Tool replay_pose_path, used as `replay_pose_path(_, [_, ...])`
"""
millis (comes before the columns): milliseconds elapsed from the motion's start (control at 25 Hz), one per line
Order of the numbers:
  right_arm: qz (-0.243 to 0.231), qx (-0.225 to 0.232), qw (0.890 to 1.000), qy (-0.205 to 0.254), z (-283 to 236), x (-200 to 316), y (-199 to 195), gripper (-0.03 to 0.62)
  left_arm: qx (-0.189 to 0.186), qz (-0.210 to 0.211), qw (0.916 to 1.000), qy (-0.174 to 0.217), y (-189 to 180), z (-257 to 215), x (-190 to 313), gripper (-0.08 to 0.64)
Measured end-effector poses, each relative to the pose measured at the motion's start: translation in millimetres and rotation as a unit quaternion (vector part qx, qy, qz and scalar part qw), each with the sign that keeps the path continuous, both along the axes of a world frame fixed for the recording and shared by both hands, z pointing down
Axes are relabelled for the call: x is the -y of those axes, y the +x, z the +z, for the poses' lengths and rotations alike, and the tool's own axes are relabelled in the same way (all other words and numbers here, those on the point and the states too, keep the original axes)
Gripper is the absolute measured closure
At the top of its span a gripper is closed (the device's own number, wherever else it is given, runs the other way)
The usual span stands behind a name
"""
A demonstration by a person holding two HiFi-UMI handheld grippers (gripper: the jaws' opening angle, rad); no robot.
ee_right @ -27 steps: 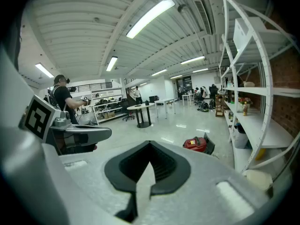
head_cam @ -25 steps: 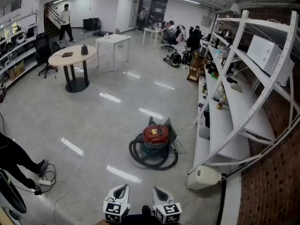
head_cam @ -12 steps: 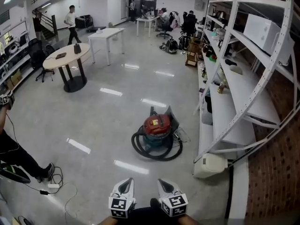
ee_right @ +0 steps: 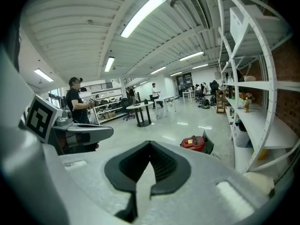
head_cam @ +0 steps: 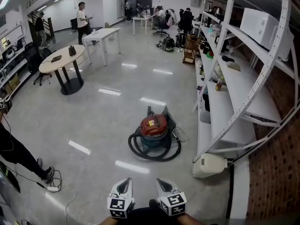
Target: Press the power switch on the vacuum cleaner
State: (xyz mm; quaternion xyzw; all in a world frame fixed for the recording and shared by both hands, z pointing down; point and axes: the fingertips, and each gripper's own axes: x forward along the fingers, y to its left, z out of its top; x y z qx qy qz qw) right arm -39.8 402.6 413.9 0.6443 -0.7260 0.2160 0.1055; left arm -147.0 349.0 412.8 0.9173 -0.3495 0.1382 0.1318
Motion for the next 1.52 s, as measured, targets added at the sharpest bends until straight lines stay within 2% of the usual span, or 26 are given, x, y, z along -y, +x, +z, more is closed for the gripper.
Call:
replay_pose_path(480, [0.006, 0.012, 1.000, 0.016, 1, 18, 74, 0.600, 0.023, -0.030, 0.9990, 0.023, 51, -11, 17, 0.543])
replay_pose_path(760, [0.011, 0.027, 0.999, 0.015, 13, 41, 89, 0.600, 0.029, -0.033, 0.9990, 0.008, 62, 9, 34, 0.543])
replay_pose_path(1160, [0.047, 0.012, 0.999, -0.006, 17, 105, 111, 0.600, 0.011, 0.014, 0.9998, 0.000, 98, 13, 115, 0.543])
replay_pose_path(1520, [0.062, -0.004, 0.998, -0.011, 8, 183, 103, 0.600, -0.006, 0.046, 0.9989, 0.000, 104, 6, 198, 0.543])
